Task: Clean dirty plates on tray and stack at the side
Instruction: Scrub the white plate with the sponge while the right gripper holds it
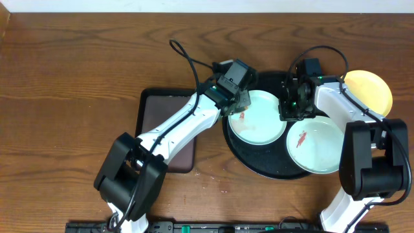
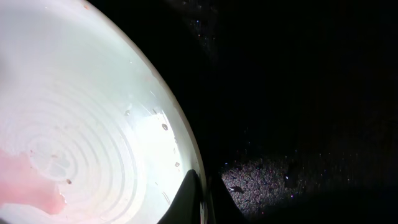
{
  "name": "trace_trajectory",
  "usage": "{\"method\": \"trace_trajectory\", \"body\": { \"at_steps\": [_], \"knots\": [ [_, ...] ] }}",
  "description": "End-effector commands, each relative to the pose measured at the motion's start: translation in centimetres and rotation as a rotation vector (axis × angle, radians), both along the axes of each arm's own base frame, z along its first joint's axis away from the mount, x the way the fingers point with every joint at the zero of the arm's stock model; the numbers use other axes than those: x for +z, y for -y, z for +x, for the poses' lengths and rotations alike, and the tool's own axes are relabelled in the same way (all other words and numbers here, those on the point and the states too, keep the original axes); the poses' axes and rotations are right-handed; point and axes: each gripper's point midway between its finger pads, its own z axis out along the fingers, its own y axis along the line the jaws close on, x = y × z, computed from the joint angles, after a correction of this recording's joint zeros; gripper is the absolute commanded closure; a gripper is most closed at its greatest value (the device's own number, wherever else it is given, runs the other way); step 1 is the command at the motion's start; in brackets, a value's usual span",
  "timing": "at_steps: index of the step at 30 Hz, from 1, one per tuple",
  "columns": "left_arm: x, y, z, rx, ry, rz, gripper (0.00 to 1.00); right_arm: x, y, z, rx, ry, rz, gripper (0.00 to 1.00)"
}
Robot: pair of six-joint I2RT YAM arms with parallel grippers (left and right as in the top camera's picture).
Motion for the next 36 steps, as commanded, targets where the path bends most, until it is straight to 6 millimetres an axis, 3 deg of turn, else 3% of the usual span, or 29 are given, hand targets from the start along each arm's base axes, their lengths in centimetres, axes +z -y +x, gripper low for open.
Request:
{"method": "trace_trajectory", "body": {
  "at_steps": [1, 8, 14, 22, 26, 30, 36],
  "knots": [
    [-2.1, 1.3, -0.2, -0.002, -0.051, -0.048, 0.93, -0.8, 0.1, -0.7, 0.008, -0.023, -0.021, 0.99],
    [-6.5, 6.7, -0.3, -0.053, -0.147, -0.245, 0.93, -0.8, 0.1, -0.7, 0.008, -0.023, -0.021, 0.99],
    [-9.8, 7.0, -0.7, -0.02, -0.202, -0.237, 0.92, -0.8, 0.1, -0.8, 0.008, -0.024, -0.021, 0.99],
    [-11.3, 4.2, -1.4, -0.053, -0.205, -0.075, 0.93, -0.8, 0.1, -0.8, 0.008, -0.026, -0.021, 0.99],
    [-11.9, -0.5, -1.0, 0.016, -0.174, 0.142, 0.92, -0.8, 0.1, -0.9, 0.008, -0.031, -0.022, 0.99],
    [-10.9, -4.3, -0.2, 0.06, -0.12, 0.305, 0.93, -0.8, 0.1, -1.0, 0.008, -0.033, -0.022, 0.99],
    [-7.0, -4.7, 0.8, -0.011, -0.033, 0.325, 0.92, -0.8, 0.1, -1.0, 0.008, -0.033, -0.022, 0.99]
  ]
}}
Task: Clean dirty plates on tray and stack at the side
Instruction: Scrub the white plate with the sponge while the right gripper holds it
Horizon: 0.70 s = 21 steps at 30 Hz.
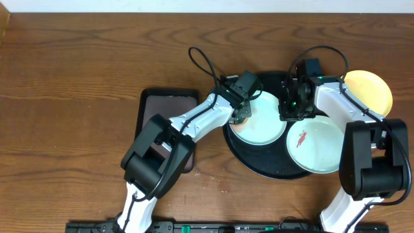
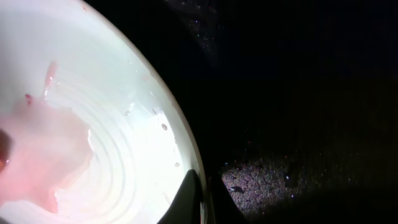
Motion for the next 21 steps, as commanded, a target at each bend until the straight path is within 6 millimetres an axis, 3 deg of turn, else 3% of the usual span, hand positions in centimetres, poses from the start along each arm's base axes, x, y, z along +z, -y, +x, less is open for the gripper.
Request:
{"method": "trace_trajectory", "body": {
  "at_steps": [1, 6, 9, 13, 21],
  "knots": [
    [2.8, -4.1, 2.1, 0.027, 0.126, 0.133, 0.93, -0.8, 0.2, -1.0, 0.008, -0.032, -0.024, 0.99],
    [8.4, -1.4, 2.7, 0.001, 0.247, -0.009, 0.93, -0.8, 0.2, -1.0, 0.008, -0.032, -0.024, 0.99],
    [9.7, 1.4, 2.6, -0.046, 0.274, -0.116, 0.93, -0.8, 0.2, -0.9, 0.008, -0.031, -0.023, 0.99],
    [8.2, 4.2, 2.3, -0.004, 0.243, -0.216, 0.93, -0.8, 0.2, -0.9, -0.001, -0.031, -0.023, 0.99],
    [1.3, 7.0, 1.4, 0.088, 0.098, -0.303, 0.93, -0.8, 0.2, -0.9, -0.01, -0.033, -0.022, 0.99]
  ]
}}
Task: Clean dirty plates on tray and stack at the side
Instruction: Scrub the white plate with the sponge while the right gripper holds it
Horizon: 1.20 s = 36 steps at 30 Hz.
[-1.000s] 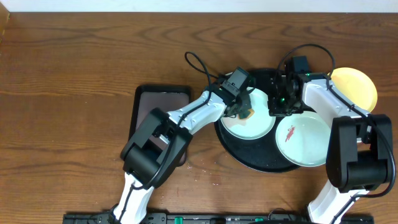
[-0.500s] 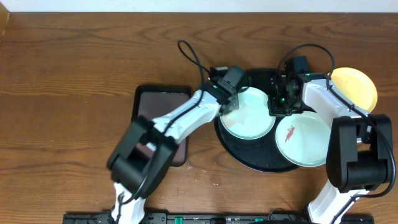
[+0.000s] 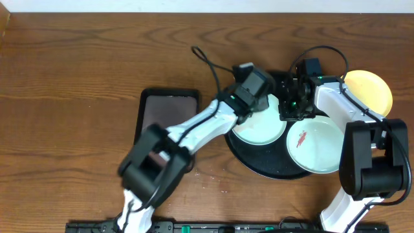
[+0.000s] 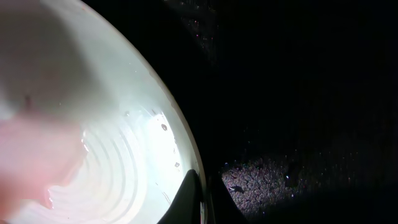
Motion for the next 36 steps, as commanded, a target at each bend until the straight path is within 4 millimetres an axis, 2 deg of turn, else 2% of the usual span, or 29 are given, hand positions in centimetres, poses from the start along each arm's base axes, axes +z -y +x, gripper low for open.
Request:
{"method": "trace_trajectory", "body": {
  "at_steps": [1, 6, 11, 14, 20, 23, 25, 27, 30, 36],
  "knots": [
    [-2.9, 0.3, -0.3, 0.061, -0.083, -0.041, 0.93, -0.8, 0.2, -0.9, -0.003, -0.032, -0.023, 0.99],
    [-3.9, 0.9, 0.5, 0.067, -0.061, -0.065, 0.92, -0.8, 0.2, -0.9, -0.003, -0.032, -0.022, 0.99],
    [-4.2, 0.5, 0.4, 0.048, -0.058, -0.032, 0.92, -0.8, 0.2, -0.9, -0.003, -0.033, -0.023, 0.99],
    [-5.3, -2.0, 0.2, 0.054, -0.05, 0.108, 0.92, -0.8, 0.2, -1.0, -0.003, -0.035, -0.023, 0.99],
    [-6.5, -10.1, -0.2, 0.201, -0.05, 0.451, 0.93, -0.8, 0.2, -1.0, -0.003, -0.035, -0.023, 0.99],
    [-6.5, -12.7, -0.4, 0.234, -0.069, 0.538, 0.93, -0.8, 0.2, -1.0, -0.003, -0.035, -0.023, 0.99],
    [-6.4, -13.5, -0.5, 0.242, -0.087, 0.553, 0.92, -0.8, 0.2, -1.0, -0.003, -0.035, -0.023, 0.99],
    [-5.8, -14.0, -0.5, 0.251, -0.091, 0.555, 0.92, -0.8, 0.2, -1.0, -0.003, -0.035, -0.023, 0.99],
    [-3.8, -14.1, 0.0, 0.262, -0.066, 0.529, 0.93, -0.8, 0.2, -1.0, -0.003, -0.035, -0.023, 0.99],
    [3.9, -13.5, 0.7, 0.238, 0.059, 0.439, 0.93, -0.8, 0.2, -1.0, -0.003, -0.034, -0.023, 0.99]
  ]
}}
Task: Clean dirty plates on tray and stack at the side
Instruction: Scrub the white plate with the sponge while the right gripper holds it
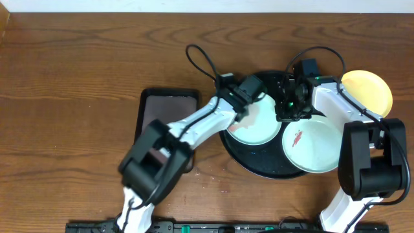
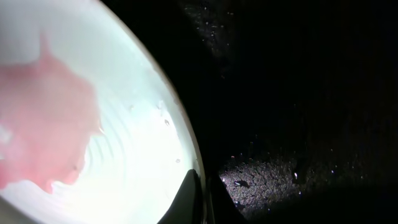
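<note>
Two pale green plates lie on a round black tray [image 1: 259, 167]. My right gripper [image 1: 287, 111] is shut on the right rim of the left plate [image 1: 259, 128]. In the right wrist view its fingers [image 2: 191, 198] clamp that rim, with the plate [image 2: 137, 168] to their left. My left gripper [image 1: 252, 97] reaches over the plate's upper edge, pressing a pink cloth [image 2: 43, 130] onto it; its fingertips are hidden. The second plate [image 1: 318, 154] carries a red stain [image 1: 298, 138].
A yellow plate [image 1: 370, 90] sits on the table right of the tray, behind my right arm. A dark rectangular mat [image 1: 162, 111] lies left of the tray, partly under my left arm. A black cable loops behind the left wrist.
The pink cloth now sits higher and spreads wider on the plate in the right wrist view. My left gripper has shifted slightly left over the plate. My right gripper still clamps the rim.
First a red stain showed on the left plate beside my left gripper, with my right gripper clamped on the rim. Then the pink cloth lay over the stain area, and it has changed place at each moment since. No red stain shows on that plate now.
</note>
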{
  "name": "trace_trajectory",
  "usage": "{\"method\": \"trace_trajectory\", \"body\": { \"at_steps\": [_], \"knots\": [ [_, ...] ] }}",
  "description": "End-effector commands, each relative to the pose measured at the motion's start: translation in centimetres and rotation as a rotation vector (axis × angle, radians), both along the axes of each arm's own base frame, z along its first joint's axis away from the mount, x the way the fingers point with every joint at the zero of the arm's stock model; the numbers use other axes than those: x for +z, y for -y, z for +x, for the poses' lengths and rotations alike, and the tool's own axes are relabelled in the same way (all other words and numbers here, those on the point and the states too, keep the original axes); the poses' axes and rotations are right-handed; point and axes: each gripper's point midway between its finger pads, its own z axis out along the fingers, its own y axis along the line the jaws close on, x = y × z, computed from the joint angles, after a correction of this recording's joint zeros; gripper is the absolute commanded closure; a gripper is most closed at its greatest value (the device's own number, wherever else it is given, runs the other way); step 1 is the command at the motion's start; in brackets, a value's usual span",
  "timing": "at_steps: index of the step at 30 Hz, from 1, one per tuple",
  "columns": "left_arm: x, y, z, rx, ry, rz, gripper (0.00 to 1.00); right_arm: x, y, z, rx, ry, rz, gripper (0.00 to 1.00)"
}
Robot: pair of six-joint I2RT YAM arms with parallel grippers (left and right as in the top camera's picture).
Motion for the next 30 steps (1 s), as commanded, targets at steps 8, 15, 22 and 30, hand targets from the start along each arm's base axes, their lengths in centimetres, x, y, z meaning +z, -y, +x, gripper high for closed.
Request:
{"method": "trace_trajectory", "body": {
  "at_steps": [8, 15, 22, 30],
  "knots": [
    [8.2, -0.5, -0.4, -0.039, 0.06, -0.167, 0.93, -0.8, 1.0, -0.5, -0.016, -0.02, -0.045, 0.99],
    [4.0, 4.8, -2.8, -0.118, -0.109, -0.329, 0.92, -0.8, 1.0, -0.5, -0.016, -0.02, -0.045, 0.99],
    [-1.6, 8.3, -4.8, -0.178, -0.232, -0.365, 0.92, -0.8, 1.0, -0.6, -0.016, -0.023, -0.045, 0.99],
    [-4.6, 6.6, -5.4, -0.185, -0.276, -0.249, 0.92, -0.8, 1.0, -0.6, -0.016, -0.024, -0.045, 0.99]
  ]
}}
